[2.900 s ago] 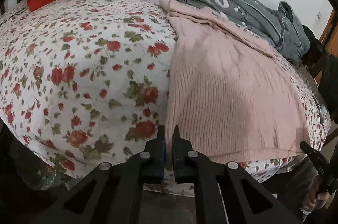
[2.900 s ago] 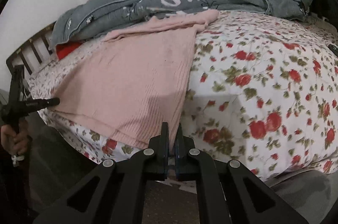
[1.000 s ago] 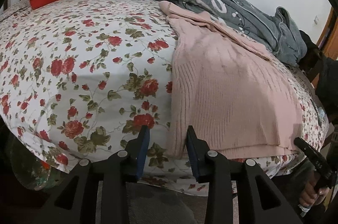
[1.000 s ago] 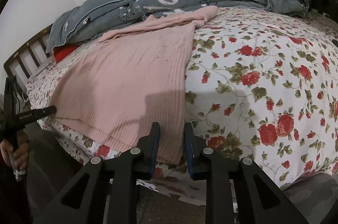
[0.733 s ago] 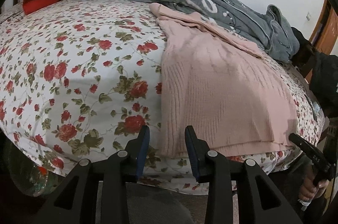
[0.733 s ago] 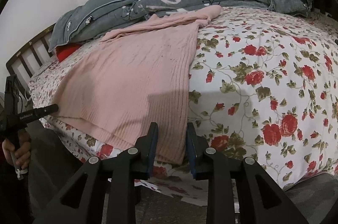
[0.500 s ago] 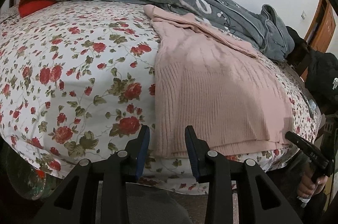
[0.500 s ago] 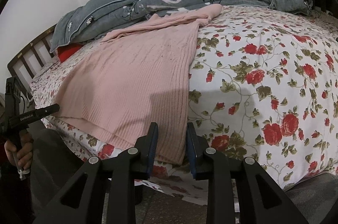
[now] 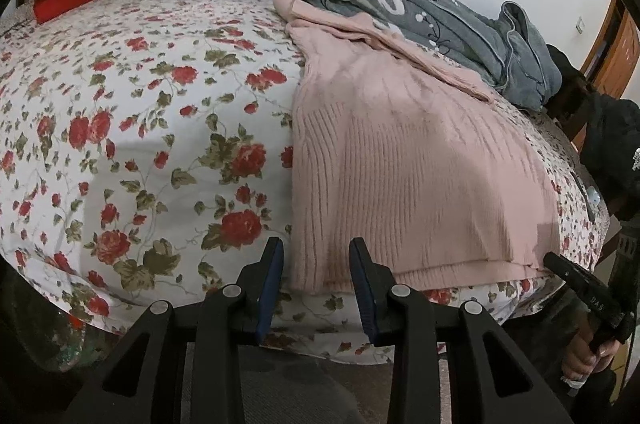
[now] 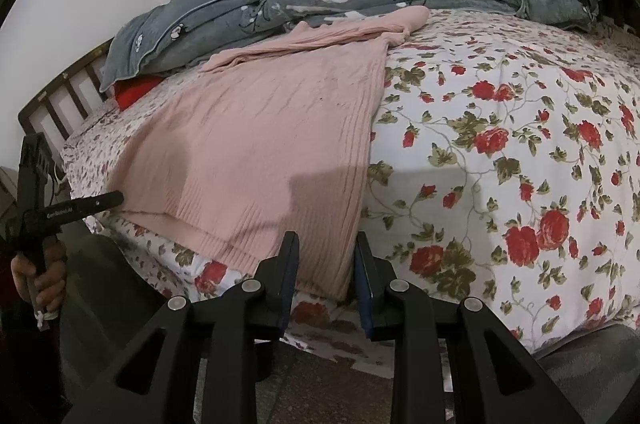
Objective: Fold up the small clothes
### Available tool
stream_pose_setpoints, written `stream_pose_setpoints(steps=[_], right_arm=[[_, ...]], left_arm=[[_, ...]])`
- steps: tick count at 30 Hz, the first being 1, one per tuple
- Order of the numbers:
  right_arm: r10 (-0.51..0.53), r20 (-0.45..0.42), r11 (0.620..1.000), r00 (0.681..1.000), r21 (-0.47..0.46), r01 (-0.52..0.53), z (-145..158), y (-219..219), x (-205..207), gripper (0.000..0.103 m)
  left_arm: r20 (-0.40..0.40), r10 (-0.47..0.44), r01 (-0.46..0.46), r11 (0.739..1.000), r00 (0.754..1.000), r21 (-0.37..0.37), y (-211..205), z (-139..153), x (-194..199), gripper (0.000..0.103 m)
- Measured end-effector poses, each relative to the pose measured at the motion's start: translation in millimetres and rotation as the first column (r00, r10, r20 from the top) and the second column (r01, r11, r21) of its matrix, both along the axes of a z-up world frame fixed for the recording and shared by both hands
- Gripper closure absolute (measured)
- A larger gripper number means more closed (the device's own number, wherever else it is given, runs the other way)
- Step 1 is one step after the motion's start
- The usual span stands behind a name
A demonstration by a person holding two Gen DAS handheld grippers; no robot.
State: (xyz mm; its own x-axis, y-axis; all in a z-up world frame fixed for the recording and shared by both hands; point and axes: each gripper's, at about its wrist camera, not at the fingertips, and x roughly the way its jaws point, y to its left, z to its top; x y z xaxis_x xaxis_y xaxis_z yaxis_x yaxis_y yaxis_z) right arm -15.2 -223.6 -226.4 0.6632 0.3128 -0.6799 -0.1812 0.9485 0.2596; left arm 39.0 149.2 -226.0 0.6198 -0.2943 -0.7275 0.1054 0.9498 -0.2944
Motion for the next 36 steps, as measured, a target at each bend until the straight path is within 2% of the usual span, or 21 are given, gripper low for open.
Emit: stream_pose_setpoints(steps=[2,3,4,5,6,8,10,13,15,19,21,27,31,36], right_arm=[[0.001,-0.004,1.0,1.0,-0.015,-0.001,0.0,2.8,0.2,0.08],[0.006,-0.012,1.0,1.0,-0.011,-0.006,-0.7,3.5,0.7,0.091],[0.013,-0.023,1.0,1.0,0.0,-0.013,-1.6,4.4,1.1,0.096],[0.018,-0.027,1.0,0.999,0.01,-0.018,-1.2,4.8,1.8,0.096],[0.018,-0.033,1.0,0.999,0.018,-0.017,-1.2,4.9,2.2,0.097],[0.014,-0.036,0.998,0.999,0.056,-0.012,0.5,2.4,3.6,0.097],[0.023,-0.028,0.99,0.999,0.138,-0.019,6.8,-2.3,4.0,0.098],[0.024,0.005,0.984,1.0,0.179,-0.024,21.0,-3.3,1.4,0.098],[0.009,0.038,0.985,0.999,0.172,-0.015,34.1,-2.8,-2.2,0.098],[-0.003,0.076,0.973,0.997,0.231,-0.015,62.2,-10.6,-3.9,0.098],[-0.014,0.104,0.969,0.994,0.245,-0.012,77.6,-14.1,-2.3,0.098],[-0.063,0.116,0.945,0.991,0.327,0.021,113.3,-26.5,20.7,0.098],[-0.086,0.115,0.933,0.99,0.357,0.04,134.1,-30.7,43.6,0.098],[-0.116,0.115,0.92,0.987,0.388,0.063,157.2,-36.2,82.3,0.098]], left_arm=[[-0.002,0.007,-0.007,1.0,1.0,-0.015,2.3,-0.4,-2.2,0.075],[-0.004,0.01,-0.01,1.0,1.0,-0.028,4.4,-0.9,-2.6,0.081],[-0.011,0.02,-0.02,0.999,1.0,-0.043,7.2,-2.0,-2.4,0.084],[-0.019,0.029,-0.03,0.998,0.999,-0.053,9.9,-3.0,-2.2,0.093],[-0.026,0.027,-0.029,0.997,0.999,-0.074,11.7,-3.7,-1.2,0.094],[-0.01,0.015,-0.016,0.997,1.0,-0.073,11.2,-0.3,-2.4,0.095],[0.012,0.022,-0.022,0.998,1.0,-0.06,10.6,6.6,-5.1,0.096],[0.0,0.026,-0.026,0.995,1.0,-0.094,12.2,11.6,-7.5,0.096],[0.003,0.038,-0.038,0.991,0.999,-0.131,15.8,19.1,-10.7,0.096],[0.055,0.043,-0.028,0.968,0.998,-0.248,26.6,46.9,-15.3,0.096],[0.072,0.042,-0.021,0.963,0.997,-0.27,30.4,60.9,-12.8,0.096],[0.131,0.061,-0.026,0.966,0.989,-0.257,30.0,110.4,11.7,0.096],[0.136,0.083,-0.052,0.974,0.987,-0.219,26.3,136.0,33.5,0.096],[0.126,0.119,-0.091,0.973,0.985,-0.211,24.1,160.0,73.2,0.096]])
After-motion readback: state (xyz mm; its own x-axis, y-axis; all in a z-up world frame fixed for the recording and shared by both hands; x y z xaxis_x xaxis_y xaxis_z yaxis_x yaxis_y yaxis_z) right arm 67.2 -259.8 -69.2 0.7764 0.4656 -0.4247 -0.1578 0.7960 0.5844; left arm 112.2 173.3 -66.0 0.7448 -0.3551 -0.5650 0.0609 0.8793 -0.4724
